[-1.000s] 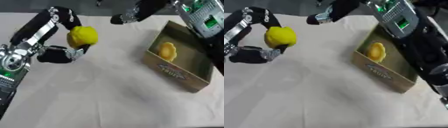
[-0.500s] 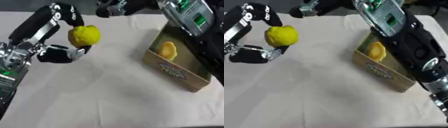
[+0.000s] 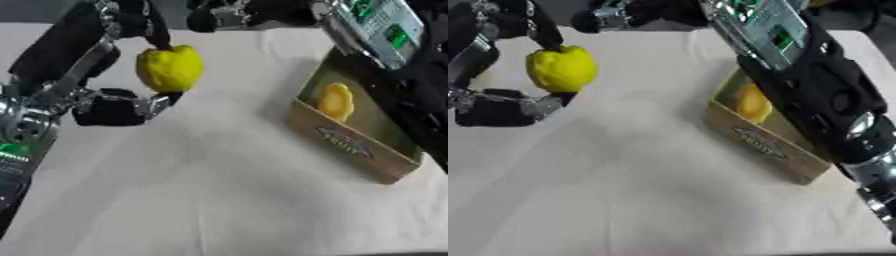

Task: Pick up the objects with one hand, pass them to the other hand, and then place them into the box on the other side of the table.

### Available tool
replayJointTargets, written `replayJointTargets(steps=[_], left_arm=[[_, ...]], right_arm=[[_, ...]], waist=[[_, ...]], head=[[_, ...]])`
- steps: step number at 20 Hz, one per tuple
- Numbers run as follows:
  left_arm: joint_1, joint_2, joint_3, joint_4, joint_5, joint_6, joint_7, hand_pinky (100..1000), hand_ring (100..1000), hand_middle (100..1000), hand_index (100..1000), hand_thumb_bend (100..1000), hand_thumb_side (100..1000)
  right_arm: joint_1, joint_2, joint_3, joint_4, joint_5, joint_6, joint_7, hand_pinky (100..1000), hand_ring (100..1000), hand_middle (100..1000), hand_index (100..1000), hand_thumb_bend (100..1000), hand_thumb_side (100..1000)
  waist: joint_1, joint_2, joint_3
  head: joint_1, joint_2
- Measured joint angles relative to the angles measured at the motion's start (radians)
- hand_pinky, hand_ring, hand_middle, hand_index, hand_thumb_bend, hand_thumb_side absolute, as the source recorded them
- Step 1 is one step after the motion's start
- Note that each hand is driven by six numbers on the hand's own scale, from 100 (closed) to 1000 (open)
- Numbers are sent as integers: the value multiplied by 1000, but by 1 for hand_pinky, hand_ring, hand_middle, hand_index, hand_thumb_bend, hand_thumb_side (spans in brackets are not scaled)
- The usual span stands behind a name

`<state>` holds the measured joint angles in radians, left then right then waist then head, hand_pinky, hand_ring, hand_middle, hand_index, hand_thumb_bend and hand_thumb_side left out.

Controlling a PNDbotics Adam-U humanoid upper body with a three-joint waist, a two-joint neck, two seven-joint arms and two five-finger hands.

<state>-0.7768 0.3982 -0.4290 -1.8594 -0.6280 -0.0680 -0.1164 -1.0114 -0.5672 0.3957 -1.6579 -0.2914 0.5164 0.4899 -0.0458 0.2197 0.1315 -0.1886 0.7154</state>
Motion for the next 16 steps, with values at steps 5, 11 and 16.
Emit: replayJointTargets(steps=[5, 11, 16], left_arm=[[0, 1, 0, 0, 15, -14, 33, 644, 575, 559, 542, 320, 100], [0, 12, 0, 1, 51, -34, 74, 641, 570, 557, 541, 317, 100], [2, 18, 0, 12, 78, -36, 91, 642, 569, 557, 541, 314, 100]], right_arm=[[1, 0, 0, 0, -88, 20, 30, 876, 852, 822, 877, 480, 392], [8, 0, 5, 0, -177, 9, 73, 879, 849, 818, 874, 494, 374], [9, 0, 7, -7, -223, -3, 102, 874, 845, 815, 874, 477, 383]], waist=[[0, 0, 0], [-1, 0, 0], [-1, 0, 0]], head=[[-3, -5], [-3, -6], [-6, -6]])
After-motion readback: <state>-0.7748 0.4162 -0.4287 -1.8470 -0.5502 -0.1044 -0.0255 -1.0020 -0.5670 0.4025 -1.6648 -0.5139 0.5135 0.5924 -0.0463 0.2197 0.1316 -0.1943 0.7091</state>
